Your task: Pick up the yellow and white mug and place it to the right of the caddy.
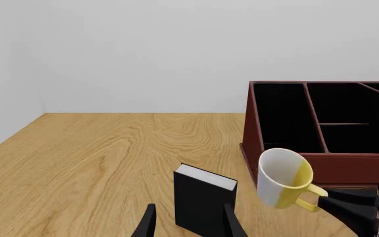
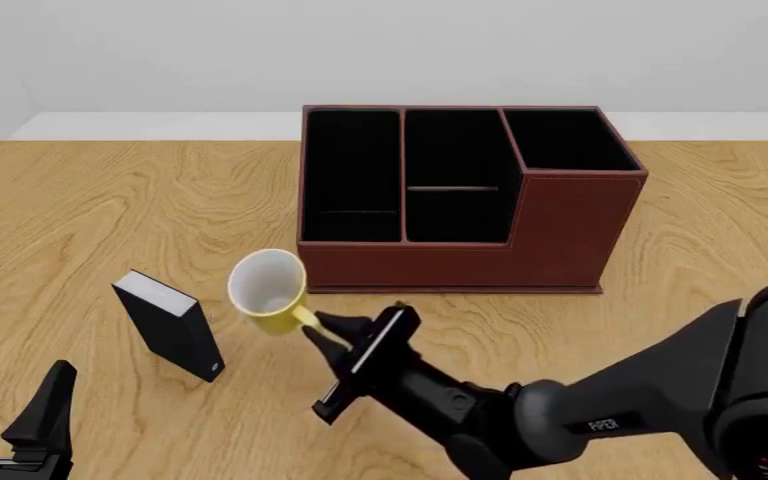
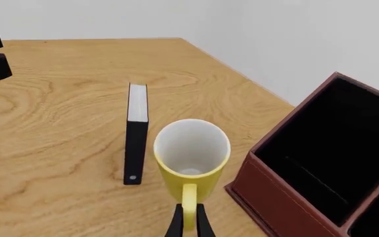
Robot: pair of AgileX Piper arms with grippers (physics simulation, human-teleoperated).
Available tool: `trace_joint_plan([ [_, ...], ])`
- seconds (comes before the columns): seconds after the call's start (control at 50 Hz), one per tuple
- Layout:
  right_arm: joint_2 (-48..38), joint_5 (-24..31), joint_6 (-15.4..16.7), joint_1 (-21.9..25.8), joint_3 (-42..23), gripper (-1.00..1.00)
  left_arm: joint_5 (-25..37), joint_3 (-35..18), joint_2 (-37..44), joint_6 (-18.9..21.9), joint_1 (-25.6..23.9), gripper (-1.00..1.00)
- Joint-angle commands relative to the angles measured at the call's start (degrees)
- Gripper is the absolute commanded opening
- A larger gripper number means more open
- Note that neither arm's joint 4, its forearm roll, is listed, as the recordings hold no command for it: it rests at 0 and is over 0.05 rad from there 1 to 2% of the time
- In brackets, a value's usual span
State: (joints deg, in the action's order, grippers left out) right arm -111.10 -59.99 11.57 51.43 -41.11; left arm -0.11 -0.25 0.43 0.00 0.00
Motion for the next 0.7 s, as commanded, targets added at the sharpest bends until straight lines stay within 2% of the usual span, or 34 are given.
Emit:
trace_joint_plan([
  [0.02,3.8,-0.1,1.2,-0.1,1.9,-1.0,0.0,0.0,0.0,0.0,0.0,1.0],
  [0.7,16.8,3.4,4.2,0.1,6.3,-1.0,0.0,0.0,0.0,0.0,0.0,1.0],
])
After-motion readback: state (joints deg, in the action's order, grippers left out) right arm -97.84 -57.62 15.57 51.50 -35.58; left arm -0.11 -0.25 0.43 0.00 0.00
